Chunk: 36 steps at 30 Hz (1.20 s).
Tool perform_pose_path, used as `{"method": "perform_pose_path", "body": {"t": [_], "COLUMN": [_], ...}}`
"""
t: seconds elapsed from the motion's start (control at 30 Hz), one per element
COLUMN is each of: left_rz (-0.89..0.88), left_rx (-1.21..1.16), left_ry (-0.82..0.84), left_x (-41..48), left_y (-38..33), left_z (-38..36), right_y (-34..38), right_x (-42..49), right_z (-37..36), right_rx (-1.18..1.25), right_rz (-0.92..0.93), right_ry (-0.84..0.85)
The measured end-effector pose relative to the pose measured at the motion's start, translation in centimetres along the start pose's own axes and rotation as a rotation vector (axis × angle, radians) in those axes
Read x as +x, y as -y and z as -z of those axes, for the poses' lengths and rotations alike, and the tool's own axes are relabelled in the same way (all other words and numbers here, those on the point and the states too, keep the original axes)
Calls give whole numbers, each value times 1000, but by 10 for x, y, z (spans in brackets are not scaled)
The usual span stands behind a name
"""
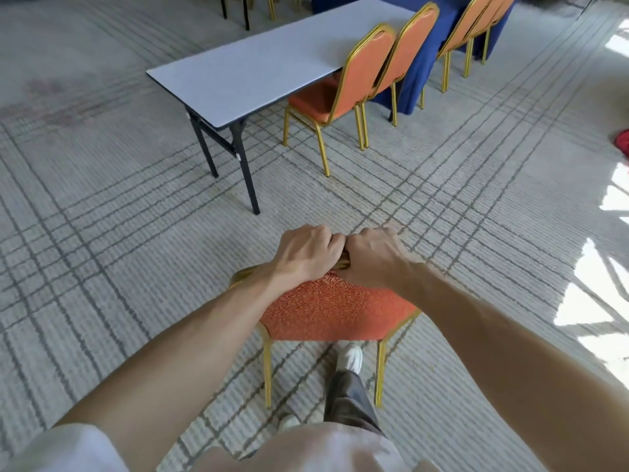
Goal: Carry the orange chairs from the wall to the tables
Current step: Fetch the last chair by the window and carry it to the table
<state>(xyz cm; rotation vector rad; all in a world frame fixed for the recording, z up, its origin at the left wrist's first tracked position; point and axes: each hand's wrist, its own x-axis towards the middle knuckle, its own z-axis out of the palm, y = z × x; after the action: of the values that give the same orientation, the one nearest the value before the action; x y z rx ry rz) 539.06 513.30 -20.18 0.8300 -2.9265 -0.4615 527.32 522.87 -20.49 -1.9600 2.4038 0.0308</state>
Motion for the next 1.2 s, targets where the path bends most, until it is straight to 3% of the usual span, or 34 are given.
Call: {"method": "perform_pose_path", "body": {"t": [0.3,0.6,0.73,0.9,1.2], "left_rz": [26,139,308,277,301], "left_rx": [74,-5,-70,-241,-132], "left_ry": [142,-87,-146,-171,-268], "left_x": [112,228,254,290,391], "left_y": [-6,10,26,37,91], "left_z": [-45,-21,-16,-2,28], "right_y": [-103,-177,-186,-201,-230], "right_x": [73,171,202,241,357], "right_z": [-39,-10,-15,-14,6], "right_rx": [35,241,313,337,296], "right_rz": [100,27,27,54,37], "right_ry": [102,-41,-102,-172,-143]}}
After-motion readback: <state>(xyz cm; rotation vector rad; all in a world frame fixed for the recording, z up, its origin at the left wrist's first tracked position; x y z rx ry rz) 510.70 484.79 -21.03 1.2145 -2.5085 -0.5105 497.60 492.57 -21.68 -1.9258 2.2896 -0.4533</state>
